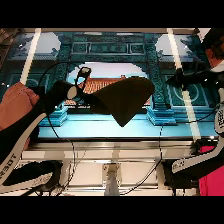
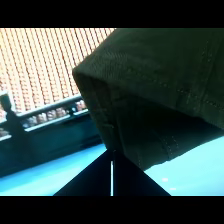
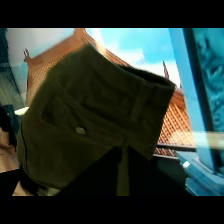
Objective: Fold the clothes and pants, and hang the long-sleeved shirts on hangers.
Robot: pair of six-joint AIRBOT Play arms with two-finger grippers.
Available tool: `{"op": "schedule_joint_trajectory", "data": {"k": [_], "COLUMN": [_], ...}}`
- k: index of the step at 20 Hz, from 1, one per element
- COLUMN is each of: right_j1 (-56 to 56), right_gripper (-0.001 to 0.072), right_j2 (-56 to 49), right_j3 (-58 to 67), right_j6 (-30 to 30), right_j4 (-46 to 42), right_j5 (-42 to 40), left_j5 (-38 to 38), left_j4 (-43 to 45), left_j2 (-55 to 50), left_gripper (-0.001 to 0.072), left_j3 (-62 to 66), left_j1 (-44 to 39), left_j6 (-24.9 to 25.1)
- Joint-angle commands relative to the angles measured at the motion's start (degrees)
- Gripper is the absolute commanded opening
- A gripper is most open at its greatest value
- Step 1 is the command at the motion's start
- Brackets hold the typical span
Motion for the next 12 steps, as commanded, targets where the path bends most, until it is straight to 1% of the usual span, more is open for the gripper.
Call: {"op": "schedule_joint_trajectory", "data": {"k": [1,2,4,5,6,8,9,10,11,12], "right_j1": [0.68,0.83,1.51,2.01,2.84,5.20,6.54,7.96,9.16,10.19], "right_gripper": [0.0321,0.0339,0.0341,0.0385,0.0473,0.0492,0.0521,0.0520,0.0520,0.0520], "right_j2": [-2.60,-3.30,-4.42,-4.74,-4.96,-4.98,-4.98,-4.98,-4.98,-4.98], "right_j3": [-7.08,-7.50,-7.50,-7.50,-7.50,-7.48,-7.48,-7.48,-7.48,-7.43], "right_j6": [-0.35,-0.31,-0.24,-0.11,0.83,1.14,1.14,1.25,1.29,2.03], "right_j4": [2.34,2.38,2.36,2.32,2.14,1.99,1.90,1.55,0.70,-0.87], "right_j5": [-1.51,-1.95,-2.25,-2.32,-2.45,-4.13,-5.07,-6.25,-7.58,-9.29], "left_j5": [6.45,7.23,7.65,7.65,7.67,7.52,7.13,6.25,4.72,2.95], "left_j4": [-12.76,-14.75,-17.97,-18.78,-18.97,-18.97,-18.97,-19.04,-19.12,-19.12], "left_j2": [2.82,3.54,4.20,4.22,4.22,4.20,4.20,4.22,4.22,4.22], "left_gripper": [0.0010,0.0010,0.0010,0.0010,0.0011,0.0011,0.0012,0.0012,0.0024,0.0079], "left_j3": [-8.02,-10.05,-12.15,-12.33,-12.33,-12.33,-12.33,-12.33,-12.33,-12.33], "left_j1": [3.89,4.79,5.81,5.79,5.75,5.77,5.77,5.77,5.77,5.77], "left_j6": [1.53,1.62,1.62,1.62,1.57,1.60,1.57,1.60,1.64,1.64]}}
